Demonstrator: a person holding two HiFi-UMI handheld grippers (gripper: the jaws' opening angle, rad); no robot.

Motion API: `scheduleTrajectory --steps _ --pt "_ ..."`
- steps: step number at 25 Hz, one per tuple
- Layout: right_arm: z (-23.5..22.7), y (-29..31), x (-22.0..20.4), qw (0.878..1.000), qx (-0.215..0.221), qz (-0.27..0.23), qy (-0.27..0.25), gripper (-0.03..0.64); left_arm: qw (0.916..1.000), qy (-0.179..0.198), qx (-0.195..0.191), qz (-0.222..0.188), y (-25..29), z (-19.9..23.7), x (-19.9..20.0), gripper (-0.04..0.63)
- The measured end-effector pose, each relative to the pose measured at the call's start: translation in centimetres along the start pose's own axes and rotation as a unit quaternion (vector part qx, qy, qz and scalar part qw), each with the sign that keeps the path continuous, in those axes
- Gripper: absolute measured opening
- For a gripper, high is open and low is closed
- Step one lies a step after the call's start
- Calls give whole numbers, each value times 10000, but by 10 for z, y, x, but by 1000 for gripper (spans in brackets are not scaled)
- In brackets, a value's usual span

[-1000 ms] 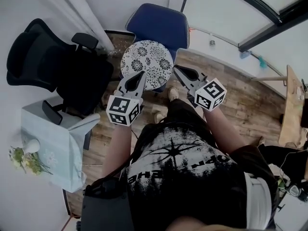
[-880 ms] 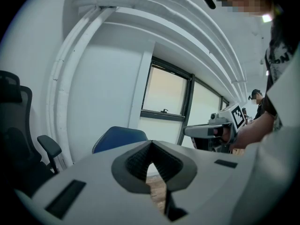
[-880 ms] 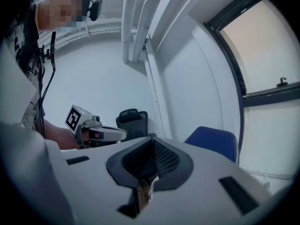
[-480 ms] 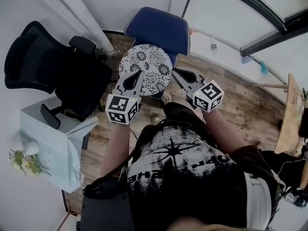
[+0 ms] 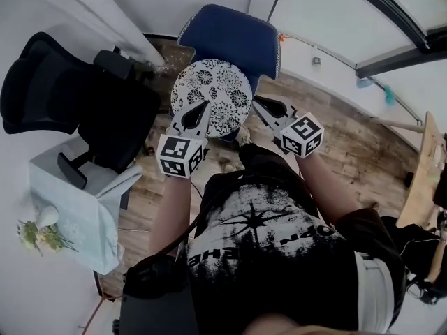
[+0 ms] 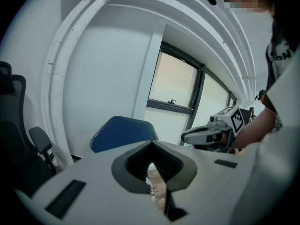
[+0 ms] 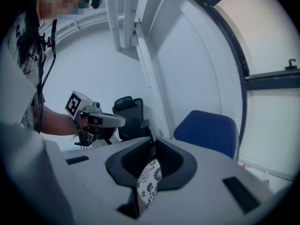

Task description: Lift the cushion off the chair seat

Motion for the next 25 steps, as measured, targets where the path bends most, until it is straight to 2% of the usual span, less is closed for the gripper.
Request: scheduleTrajectory --steps 2,5,8,17,25 --pt "-10 8 -11 9999 -47 144 53 28 10000 -46 -41 78 10 6 -4 12" --pt "-26 21 -30 9990 -124 410 117 88 9997 -100 -112 197 26 14 -11 12" --pt "-41 34 -54 9972 -231 702 143 114 9992 -168 -182 299 43 23 -18 12" --pt "-86 78 -152 9841 -459 1676 366 224 9953 -412 -397 785 98 53 -60 12" --pt "-122 123 -233 9680 -726 2298 703 236 9893 -570 -665 1170 143 73 -111 12"
Point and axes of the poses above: the fingertips, and each gripper's own axes: y forward along the fingers, z to its left, x out of its top, the point moved 7 cm from there along -y, backward along the fingers, and after that the axes turned 14 degrees about -x, right-handed, at the moved point
